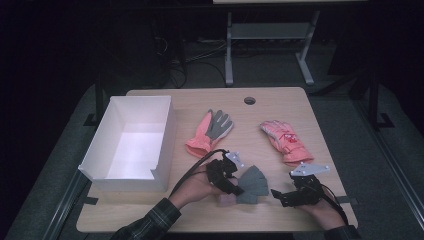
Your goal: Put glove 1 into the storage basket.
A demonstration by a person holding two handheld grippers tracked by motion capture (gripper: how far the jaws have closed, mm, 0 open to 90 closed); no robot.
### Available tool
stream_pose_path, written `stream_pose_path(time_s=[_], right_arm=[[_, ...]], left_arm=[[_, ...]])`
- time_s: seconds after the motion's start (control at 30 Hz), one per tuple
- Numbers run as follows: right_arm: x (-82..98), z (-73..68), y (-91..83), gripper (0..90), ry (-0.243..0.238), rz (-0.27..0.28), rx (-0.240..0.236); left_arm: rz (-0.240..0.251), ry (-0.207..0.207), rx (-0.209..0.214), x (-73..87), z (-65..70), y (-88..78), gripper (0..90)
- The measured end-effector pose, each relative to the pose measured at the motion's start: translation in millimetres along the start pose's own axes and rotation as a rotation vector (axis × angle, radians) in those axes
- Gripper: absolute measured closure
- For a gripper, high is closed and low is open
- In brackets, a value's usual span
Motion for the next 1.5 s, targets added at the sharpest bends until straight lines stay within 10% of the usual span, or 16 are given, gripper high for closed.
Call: stream_pose_path(time_s=[0.93,1.5], right_arm=[[0.4,-1.2,2.8,6.7,-0.001,-0.003,0.000],[1.2,-0.7,3.8,6.7,0.002,-0.006,0.000]], left_arm=[[0.159,-0.120,-0.080,-30.7,-17.6,-114.0,60.9],[0.303,-0.213,-0.130,-16.4,-44.1,-180.7,61.0]])
Point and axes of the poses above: each handheld gripper's, and its own axes: y roughly forward along the jaws, x roughly out of its underside, z roughly to its right, the point moved 10 cm from there along y, roughly forward along the jaws, and after that the axes turned 13 degrees about -y, right-handed, at the moved point
